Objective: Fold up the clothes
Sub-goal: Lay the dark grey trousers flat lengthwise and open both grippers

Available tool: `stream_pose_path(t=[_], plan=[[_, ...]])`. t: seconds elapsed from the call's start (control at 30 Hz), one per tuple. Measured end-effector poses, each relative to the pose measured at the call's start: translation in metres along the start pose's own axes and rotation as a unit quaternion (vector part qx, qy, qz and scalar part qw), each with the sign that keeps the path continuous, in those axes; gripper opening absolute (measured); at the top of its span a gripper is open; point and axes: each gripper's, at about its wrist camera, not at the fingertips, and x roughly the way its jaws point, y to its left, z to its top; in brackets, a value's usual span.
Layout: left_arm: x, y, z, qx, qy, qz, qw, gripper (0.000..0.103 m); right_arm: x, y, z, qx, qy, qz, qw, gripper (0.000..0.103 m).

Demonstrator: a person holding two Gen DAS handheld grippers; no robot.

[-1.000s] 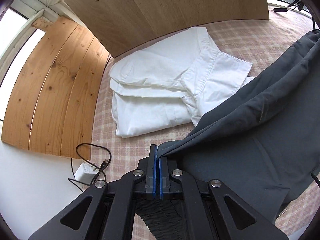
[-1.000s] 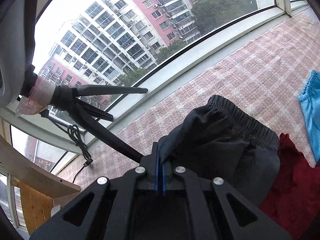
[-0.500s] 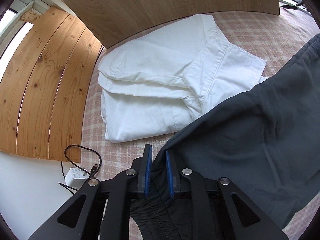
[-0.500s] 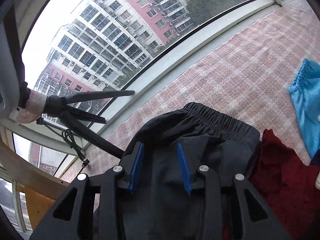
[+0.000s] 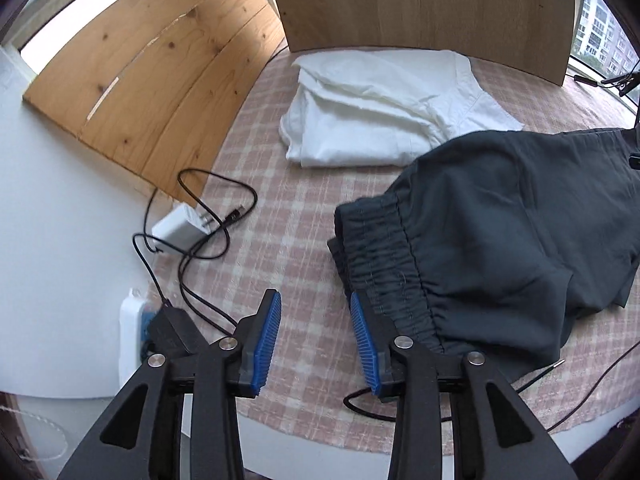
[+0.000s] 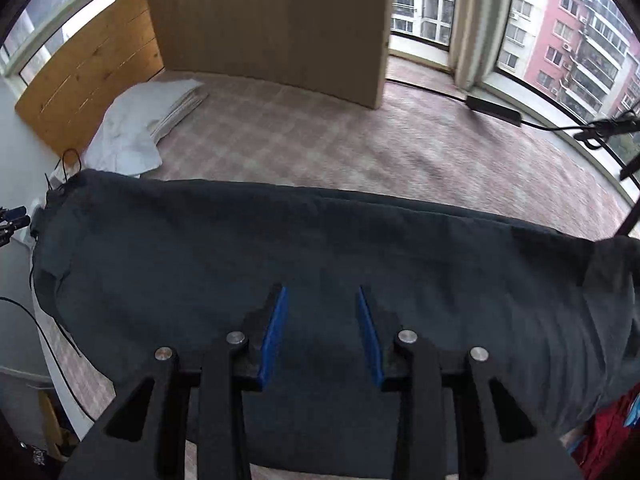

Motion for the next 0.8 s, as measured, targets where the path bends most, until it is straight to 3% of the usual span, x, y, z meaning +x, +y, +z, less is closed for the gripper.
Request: stream_pose_path(t=[0.1, 0.27, 0.37, 0.47, 0.57, 0.67, 0.8], plan=[[0.021, -0.006, -0.011, -0.009, 0.012, -0.016, 0.9998, 0.036, 0.014, 0.02, 0.0, -0.016, 0.024, 0.005, 1.0, 0.035], [0.041, -0.016, -0.006, 0.006, 0.021, 0.065, 0.9977, 0.037, -0.017, 0.003, -0.019, 0.016, 0.026, -0.001, 1.0, 0.035], [0.007, -0.025, -0.003, 0.019, -0.02, 0.073, 0.9969, 0.036, -0.055, -0.009, -0.052, 0.047, 0.018, 0.024, 0.998, 0.035], [-0.027, -0.062, -0.005, 0.067, -0.056, 0.026, 0.9958, 0.036, -0.07, 0.006, -0.099, 0.051, 0.03, 0.067, 0.996, 0.035], [-0.038, -0.111, -0.01, 0.137, -0.065, -0.039, 0.9876, 0.038, -0.055, 0.041, -0.136, 0.059, 0.046, 0.126, 0.989, 0.035], [-0.023, -0.147, -0.018, 0.195, -0.05, -0.042, 0.9786, 0.038, -0.037, 0.081, -0.151, 0.026, 0.046, 0.142, 0.988, 0.035], [0.004, -0.15, -0.01, 0.193, -0.01, -0.048, 0.98, 0.038, -0.017, 0.11, -0.152, 0.0, 0.052, 0.154, 0.987, 0.035]])
